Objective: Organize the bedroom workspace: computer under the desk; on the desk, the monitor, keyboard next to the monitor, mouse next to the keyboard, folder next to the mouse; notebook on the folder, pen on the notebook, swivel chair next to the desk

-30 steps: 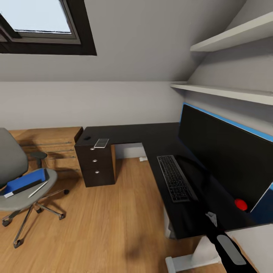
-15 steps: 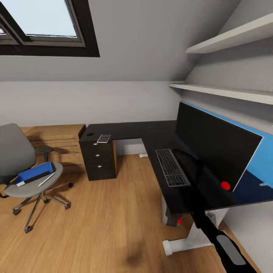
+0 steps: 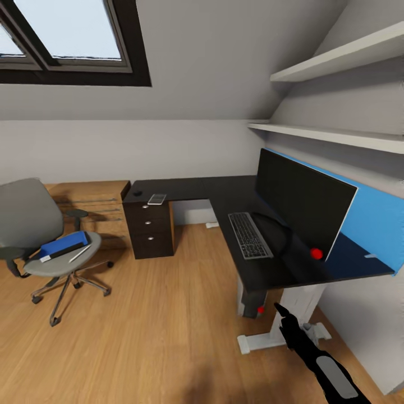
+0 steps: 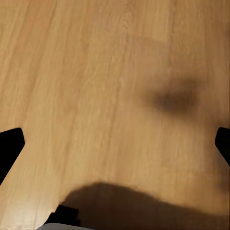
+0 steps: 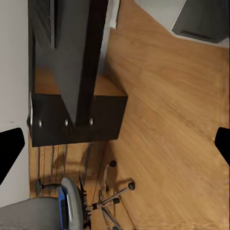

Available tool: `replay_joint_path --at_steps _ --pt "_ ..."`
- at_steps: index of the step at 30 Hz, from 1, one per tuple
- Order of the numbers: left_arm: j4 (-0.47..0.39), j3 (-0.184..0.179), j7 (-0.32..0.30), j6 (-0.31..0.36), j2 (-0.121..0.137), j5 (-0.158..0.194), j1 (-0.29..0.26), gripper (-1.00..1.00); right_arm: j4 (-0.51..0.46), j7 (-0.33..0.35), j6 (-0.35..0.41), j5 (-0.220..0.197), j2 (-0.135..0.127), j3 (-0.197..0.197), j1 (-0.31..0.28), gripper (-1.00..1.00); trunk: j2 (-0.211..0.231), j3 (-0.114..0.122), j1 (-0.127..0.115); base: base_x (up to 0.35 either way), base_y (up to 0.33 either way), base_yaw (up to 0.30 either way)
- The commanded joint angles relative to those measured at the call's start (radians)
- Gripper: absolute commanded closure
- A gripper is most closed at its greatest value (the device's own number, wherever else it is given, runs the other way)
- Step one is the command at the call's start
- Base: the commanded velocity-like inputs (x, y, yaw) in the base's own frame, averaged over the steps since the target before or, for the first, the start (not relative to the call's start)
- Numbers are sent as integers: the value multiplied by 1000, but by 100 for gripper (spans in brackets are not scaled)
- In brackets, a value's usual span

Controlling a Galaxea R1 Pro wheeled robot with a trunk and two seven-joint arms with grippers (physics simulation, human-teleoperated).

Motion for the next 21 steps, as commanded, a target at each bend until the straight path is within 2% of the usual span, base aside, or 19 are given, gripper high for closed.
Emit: replay_joint_path --at_steps 1,8,9,16,21 --pt "1 -8 2 -5 1 11 -1 -100 10 3 7 1 1 1 -1 -100 -1 -1 -1 -318 0 0" --pt "1 -8 1 -5 2 11 0 -100 62 7 -9 76 16 18 -1 -100 -1 -1 -1 -312 0 0" --pt "1 -8 0 -6 3 11 -1 -100 70 8 -20 109 20 23 -1 -100 -1 -1 -1 -257 0 0" --pt "1 -9 -2 -7 5 10 -1 -100 108 9 -77 254 39 34 -1 -100 -1 -1 -1 -136 0 0" --pt "1 -8 -3 -7 6 10 -1 -100 181 8 -160 364 46 40 -1 -100 -1 -1 -1 -35 0 0"
